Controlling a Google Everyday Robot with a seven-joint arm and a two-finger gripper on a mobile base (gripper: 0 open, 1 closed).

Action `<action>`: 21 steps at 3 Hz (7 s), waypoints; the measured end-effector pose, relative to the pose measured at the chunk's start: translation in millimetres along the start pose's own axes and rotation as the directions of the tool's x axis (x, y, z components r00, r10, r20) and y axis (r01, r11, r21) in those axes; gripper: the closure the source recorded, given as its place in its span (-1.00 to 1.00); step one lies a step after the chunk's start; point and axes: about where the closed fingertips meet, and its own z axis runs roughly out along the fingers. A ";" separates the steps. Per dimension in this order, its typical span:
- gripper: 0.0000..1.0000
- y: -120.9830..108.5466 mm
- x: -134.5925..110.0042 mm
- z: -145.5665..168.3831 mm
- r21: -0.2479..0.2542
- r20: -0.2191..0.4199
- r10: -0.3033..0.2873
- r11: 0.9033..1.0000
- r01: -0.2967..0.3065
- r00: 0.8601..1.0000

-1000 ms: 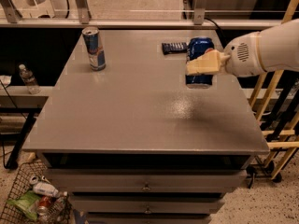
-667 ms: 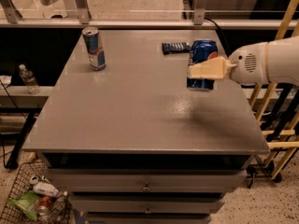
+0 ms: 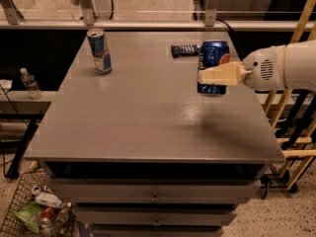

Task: Place pepsi can upright

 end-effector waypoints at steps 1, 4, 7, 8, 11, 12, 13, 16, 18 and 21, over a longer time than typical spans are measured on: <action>1.00 4.0 7.5 1.4 -0.021 0.010 -0.112 0.993 0.112 0.994; 1.00 16.7 30.7 8.4 -0.136 0.155 -0.315 0.932 0.336 0.937; 1.00 25.6 39.9 28.4 -0.150 0.281 -0.344 0.906 0.395 0.896; 1.00 30.6 47.6 41.0 -0.159 0.325 -0.363 0.889 0.429 0.873; 1.00 33.8 60.4 57.6 -0.104 0.316 -0.493 0.831 0.546 0.811; 1.00 34.8 67.6 66.4 -0.124 0.303 -0.509 0.817 0.563 0.806; 1.00 34.7 69.5 68.1 -0.128 0.303 -0.507 0.818 0.561 0.807; -0.30 41.7 66.7 71.2 -0.136 0.306 -0.513 0.810 0.570 0.802; -1.00 46.0 65.0 73.0 -0.141 0.307 -0.517 0.805 0.576 0.799; -1.00 35.1 60.0 64.1 -0.155 0.261 -0.566 0.775 0.612 0.782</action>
Offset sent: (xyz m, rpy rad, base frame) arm -0.0341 0.0072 -0.0273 0.0052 -0.3611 0.2789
